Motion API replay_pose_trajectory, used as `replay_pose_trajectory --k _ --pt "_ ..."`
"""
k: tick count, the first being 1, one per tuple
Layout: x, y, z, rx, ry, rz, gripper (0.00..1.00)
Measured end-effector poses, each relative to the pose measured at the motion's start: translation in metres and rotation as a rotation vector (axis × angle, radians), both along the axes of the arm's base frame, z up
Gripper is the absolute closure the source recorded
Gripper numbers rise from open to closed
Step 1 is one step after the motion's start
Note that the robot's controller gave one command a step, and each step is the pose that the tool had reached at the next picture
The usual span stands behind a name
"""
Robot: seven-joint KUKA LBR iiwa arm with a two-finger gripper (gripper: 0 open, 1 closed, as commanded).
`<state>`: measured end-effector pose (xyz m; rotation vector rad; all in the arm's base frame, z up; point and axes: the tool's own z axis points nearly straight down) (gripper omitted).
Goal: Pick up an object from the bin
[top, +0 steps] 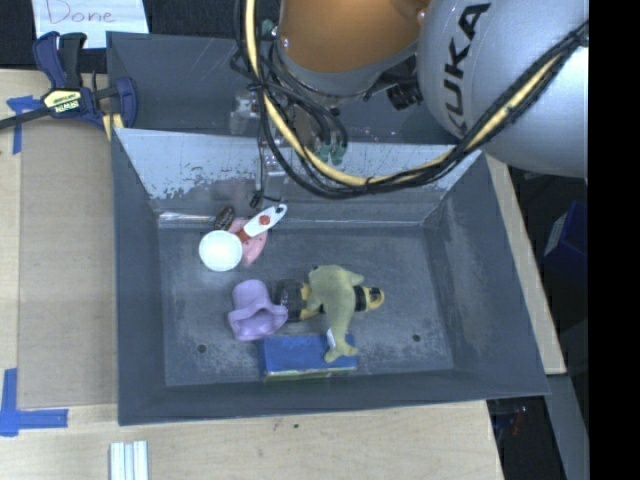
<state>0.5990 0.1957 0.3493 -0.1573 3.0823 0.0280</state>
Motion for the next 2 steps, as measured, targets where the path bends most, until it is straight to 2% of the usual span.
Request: replay_pose_trajectory --k 1,2 --pt "-0.002 -0.003 -0.018 0.001 0.006 -0.073 0.00" --pt "0.000 -0.022 -0.015 0.012 0.008 -0.266 0.00"
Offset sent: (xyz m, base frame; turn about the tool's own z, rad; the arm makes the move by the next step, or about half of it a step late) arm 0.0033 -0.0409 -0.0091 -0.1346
